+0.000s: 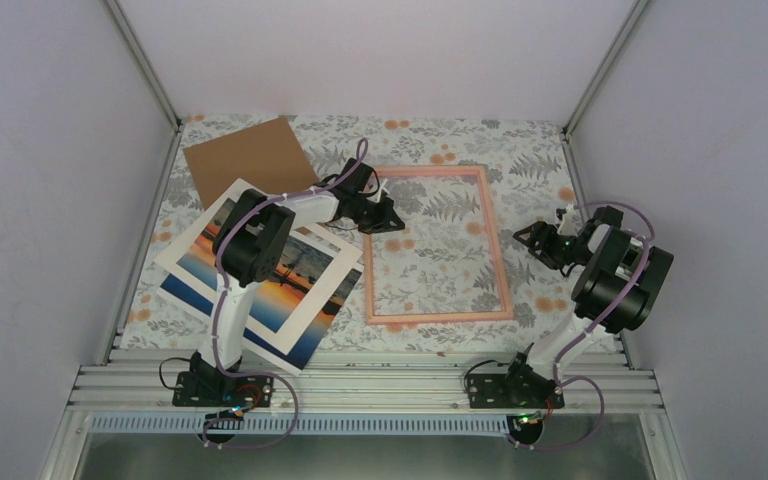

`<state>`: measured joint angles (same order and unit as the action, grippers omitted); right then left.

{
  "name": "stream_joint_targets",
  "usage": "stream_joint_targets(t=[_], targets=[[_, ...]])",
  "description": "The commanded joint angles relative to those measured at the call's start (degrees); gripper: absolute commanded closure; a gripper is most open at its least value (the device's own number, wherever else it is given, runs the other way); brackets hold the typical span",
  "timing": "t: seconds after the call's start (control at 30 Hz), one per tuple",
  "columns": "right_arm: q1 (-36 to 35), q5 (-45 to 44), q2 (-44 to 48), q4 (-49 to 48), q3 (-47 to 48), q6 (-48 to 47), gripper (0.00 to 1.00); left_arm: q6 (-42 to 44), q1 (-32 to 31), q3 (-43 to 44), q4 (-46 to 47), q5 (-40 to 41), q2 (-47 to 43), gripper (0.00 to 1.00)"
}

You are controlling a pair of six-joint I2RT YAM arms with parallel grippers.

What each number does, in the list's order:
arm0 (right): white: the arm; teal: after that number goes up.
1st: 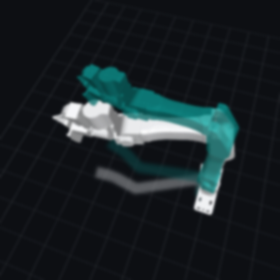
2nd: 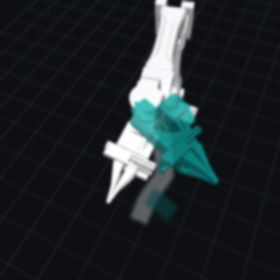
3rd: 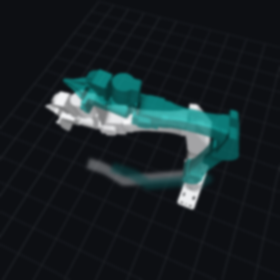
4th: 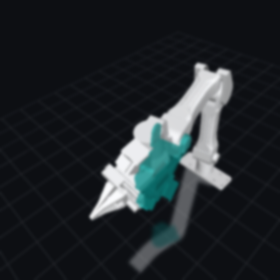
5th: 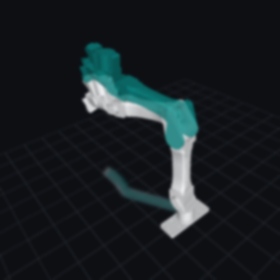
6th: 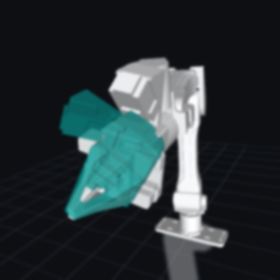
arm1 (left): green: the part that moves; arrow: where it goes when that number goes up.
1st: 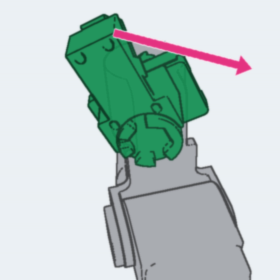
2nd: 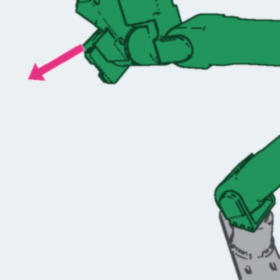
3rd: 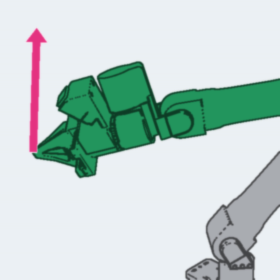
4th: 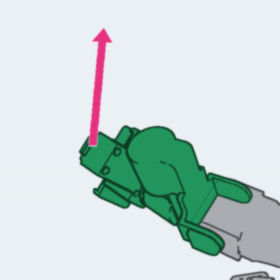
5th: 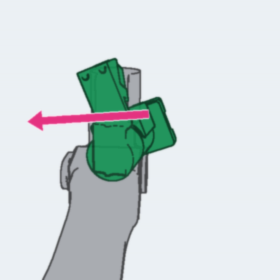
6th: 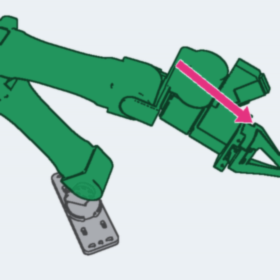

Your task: Put the photo into the frame

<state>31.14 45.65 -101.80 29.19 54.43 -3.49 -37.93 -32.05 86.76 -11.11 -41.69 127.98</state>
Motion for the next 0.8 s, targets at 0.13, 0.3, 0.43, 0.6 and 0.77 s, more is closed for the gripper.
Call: stream_joint_targets(t=[0.13, 0.3, 0.43, 0.6, 0.77], targets=[[-0.3, -0.6, 2.2, -1.0, -1.1, -1.1, 0.25, 2.1, -0.1, 1.2, -3.6, 0.6, -0.9, 0.98], [-0.3, -0.9, 2.5, -1.3, -1.3, -0.9, 0.25, 2.5, 0.1, 1.5, -4.9, 0.3, -1.8, 0.98], [-0.3, -1.1, 2.5, -1.4, -1.5, -0.9, 0.25, 2.8, 0.5, 1.4, -5.6, 0.1, -2.3, 0.98], [-0.3, -1.2, 2.8, -1.6, -1.7, -0.7, 0.25, 2.9, 0.7, 1.3, -6.2, -0.5, -2.6, 0.98], [-0.3, -1.3, 2.7, -1.9, -1.9, -0.5, 0.25, 3.2, 0.7, 1.6, -7.0, -0.7, -2.9, 0.98]])
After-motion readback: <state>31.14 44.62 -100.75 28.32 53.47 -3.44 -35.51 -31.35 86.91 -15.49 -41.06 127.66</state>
